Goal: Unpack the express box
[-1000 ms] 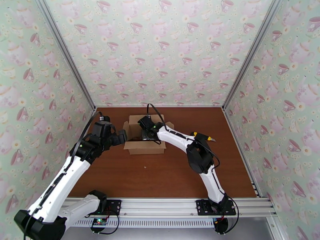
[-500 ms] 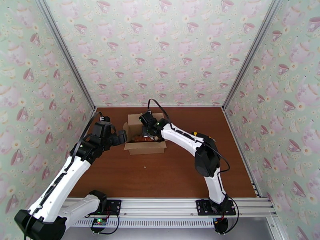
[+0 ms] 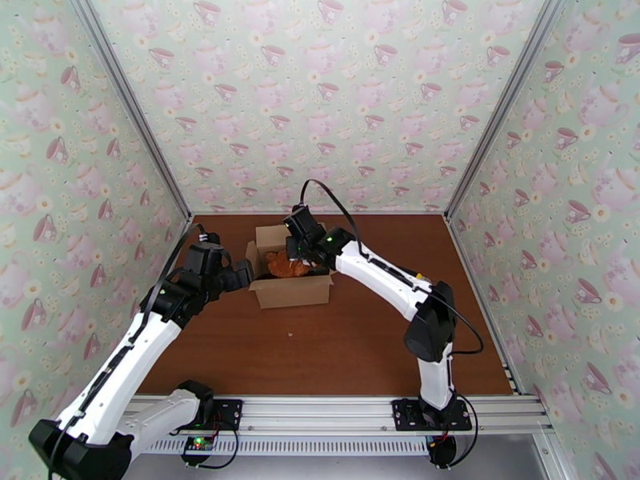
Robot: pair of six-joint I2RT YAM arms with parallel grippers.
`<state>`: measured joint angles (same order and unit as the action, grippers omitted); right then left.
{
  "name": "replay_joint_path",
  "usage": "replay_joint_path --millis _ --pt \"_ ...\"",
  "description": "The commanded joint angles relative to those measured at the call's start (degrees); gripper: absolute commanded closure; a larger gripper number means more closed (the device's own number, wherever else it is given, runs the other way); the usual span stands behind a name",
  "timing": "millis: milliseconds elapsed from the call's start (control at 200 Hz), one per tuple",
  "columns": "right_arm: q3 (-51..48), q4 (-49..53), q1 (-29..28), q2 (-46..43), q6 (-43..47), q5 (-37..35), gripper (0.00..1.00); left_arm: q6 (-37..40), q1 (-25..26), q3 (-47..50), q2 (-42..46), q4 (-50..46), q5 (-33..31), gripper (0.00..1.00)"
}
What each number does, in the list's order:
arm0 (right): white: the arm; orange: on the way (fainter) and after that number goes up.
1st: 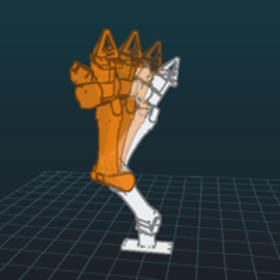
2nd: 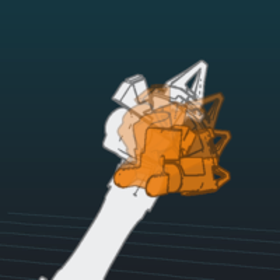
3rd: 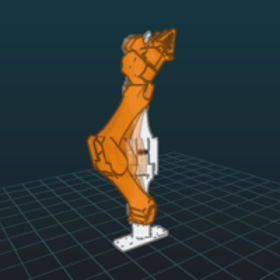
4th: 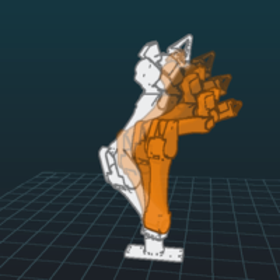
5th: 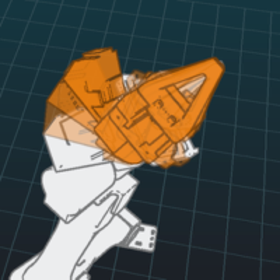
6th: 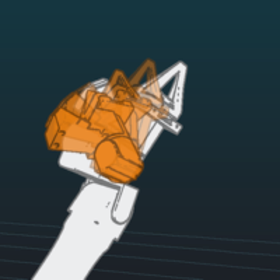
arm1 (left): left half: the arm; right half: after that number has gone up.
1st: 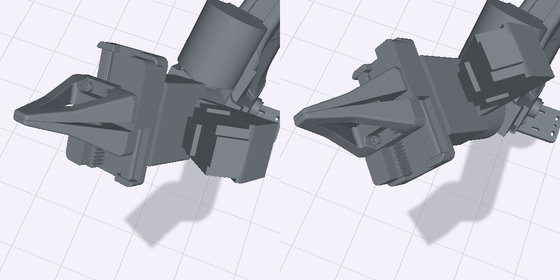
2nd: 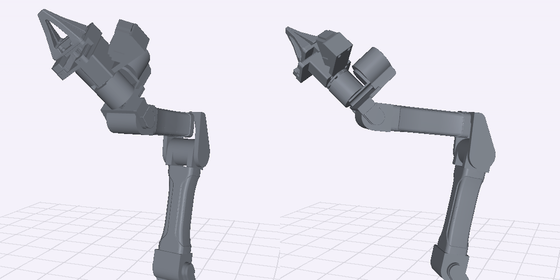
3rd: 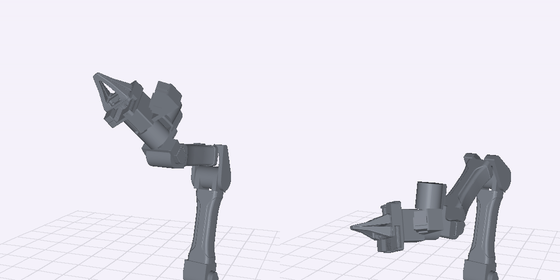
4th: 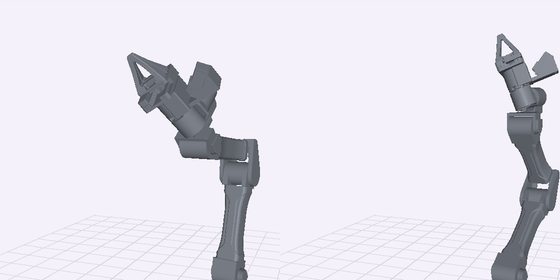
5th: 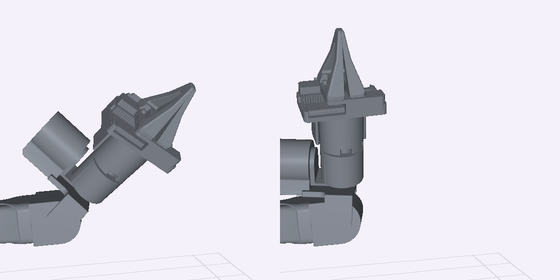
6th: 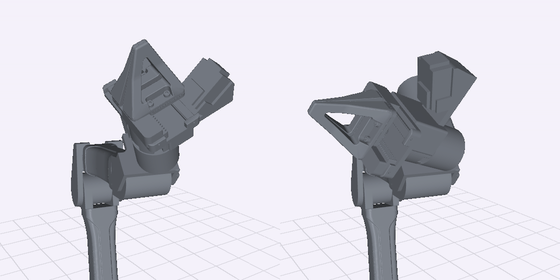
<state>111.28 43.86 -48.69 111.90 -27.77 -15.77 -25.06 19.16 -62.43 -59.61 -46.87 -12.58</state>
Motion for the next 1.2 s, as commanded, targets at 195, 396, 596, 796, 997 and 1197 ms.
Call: replay_joint_path --millis 195,396,596,796,997,1197 --pt "3.2 -2.3 -0.3 -5.2 2.7 -2.9 1.00 -0.4 -0.3 0.6 1.1 0.8 0.9 0.00" --pt "4.1 -2.5 -0.2 -7.9 3.3 -3.1 1.00 -0.5 -0.3 0.3 1.0 0.7 0.9 0.00" --pt "4.0 -2.4 -0.2 -11.6 3.9 -1.7 1.00 -0.5 -0.3 0.3 0.8 0.7 0.7 0.00" --pt "0.5 -2.6 -0.3 -17.2 3.2 1.5 1.00 -0.6 -0.3 0.1 0.6 0.6 0.4 0.00" --pt "-6.8 -3.9 -0.3 -25.6 2.2 4.8 1.00 -1.2 -0.3 0.2 0.4 0.6 0.5 0.00" --pt "-13.4 -3.5 -0.3 -34.2 1.4 7.6 1.00 -1.8 -0.3 -0.1 0.2 0.5 -0.4 0.00"
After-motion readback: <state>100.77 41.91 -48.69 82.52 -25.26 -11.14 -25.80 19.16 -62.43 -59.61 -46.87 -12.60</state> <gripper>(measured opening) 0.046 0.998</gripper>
